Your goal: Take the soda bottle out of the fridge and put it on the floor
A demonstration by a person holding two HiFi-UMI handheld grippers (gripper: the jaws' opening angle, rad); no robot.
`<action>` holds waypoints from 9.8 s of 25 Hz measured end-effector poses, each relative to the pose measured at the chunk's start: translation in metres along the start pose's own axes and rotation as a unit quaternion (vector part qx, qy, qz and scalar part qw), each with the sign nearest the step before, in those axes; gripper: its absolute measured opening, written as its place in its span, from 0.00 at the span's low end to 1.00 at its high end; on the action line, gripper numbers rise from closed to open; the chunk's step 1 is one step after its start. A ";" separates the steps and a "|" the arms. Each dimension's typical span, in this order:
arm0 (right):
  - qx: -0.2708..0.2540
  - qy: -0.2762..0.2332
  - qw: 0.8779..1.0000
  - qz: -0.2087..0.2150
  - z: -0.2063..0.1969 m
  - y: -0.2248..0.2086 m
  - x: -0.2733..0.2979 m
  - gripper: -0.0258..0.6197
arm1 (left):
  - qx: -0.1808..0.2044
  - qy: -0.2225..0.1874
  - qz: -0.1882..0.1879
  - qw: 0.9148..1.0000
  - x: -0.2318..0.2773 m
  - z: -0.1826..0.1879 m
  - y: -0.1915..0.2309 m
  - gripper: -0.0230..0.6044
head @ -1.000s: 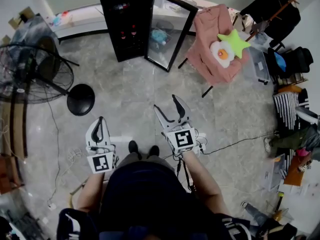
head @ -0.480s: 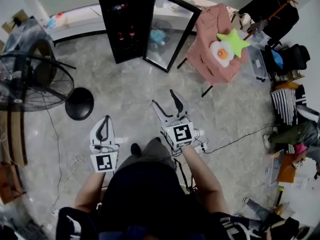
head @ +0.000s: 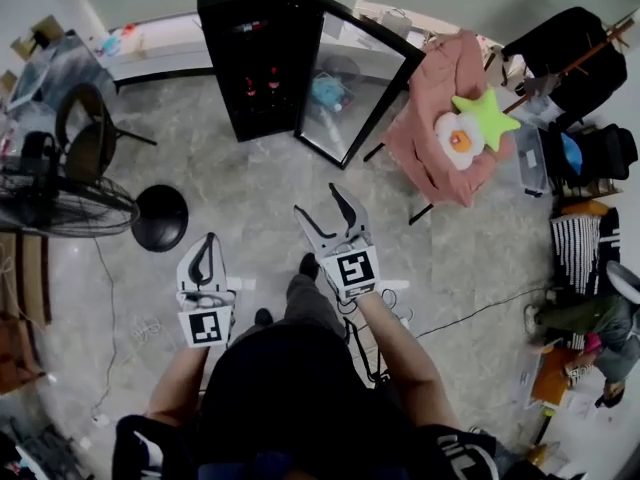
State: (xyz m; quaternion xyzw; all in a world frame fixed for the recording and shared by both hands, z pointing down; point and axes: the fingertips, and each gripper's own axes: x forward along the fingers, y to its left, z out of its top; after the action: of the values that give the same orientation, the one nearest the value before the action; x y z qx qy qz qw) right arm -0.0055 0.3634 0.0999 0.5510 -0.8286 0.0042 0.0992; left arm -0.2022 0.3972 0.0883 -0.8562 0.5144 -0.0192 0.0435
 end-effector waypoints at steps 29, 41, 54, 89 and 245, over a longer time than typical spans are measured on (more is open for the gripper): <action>-0.018 0.055 0.997 0.060 -0.071 -0.143 0.341 0.54 | 0.003 0.000 0.079 0.997 0.342 -0.058 0.124 0.07; -0.013 0.085 0.993 0.075 -0.159 -0.196 0.489 0.52 | 0.002 0.032 0.086 0.996 0.441 -0.142 0.161 0.07; -0.004 0.129 0.990 0.059 -0.319 -0.233 0.598 0.52 | -0.011 0.054 0.073 0.996 0.495 -0.265 0.141 0.07; 0.045 0.162 0.983 -0.075 -0.567 -0.295 0.765 0.56 | 0.021 0.068 0.048 0.996 0.506 -0.451 0.155 0.07; -0.033 0.110 0.980 0.164 -0.885 -0.122 0.654 0.60 | 0.076 0.060 -0.015 0.995 0.508 -0.719 0.162 0.07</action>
State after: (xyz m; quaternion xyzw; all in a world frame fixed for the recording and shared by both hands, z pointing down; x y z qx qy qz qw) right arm 0.0030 -0.1784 1.0653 0.4003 -0.8913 0.0542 0.2058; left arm -0.1619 -0.1666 0.7832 -0.8551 0.5007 -0.1099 0.0776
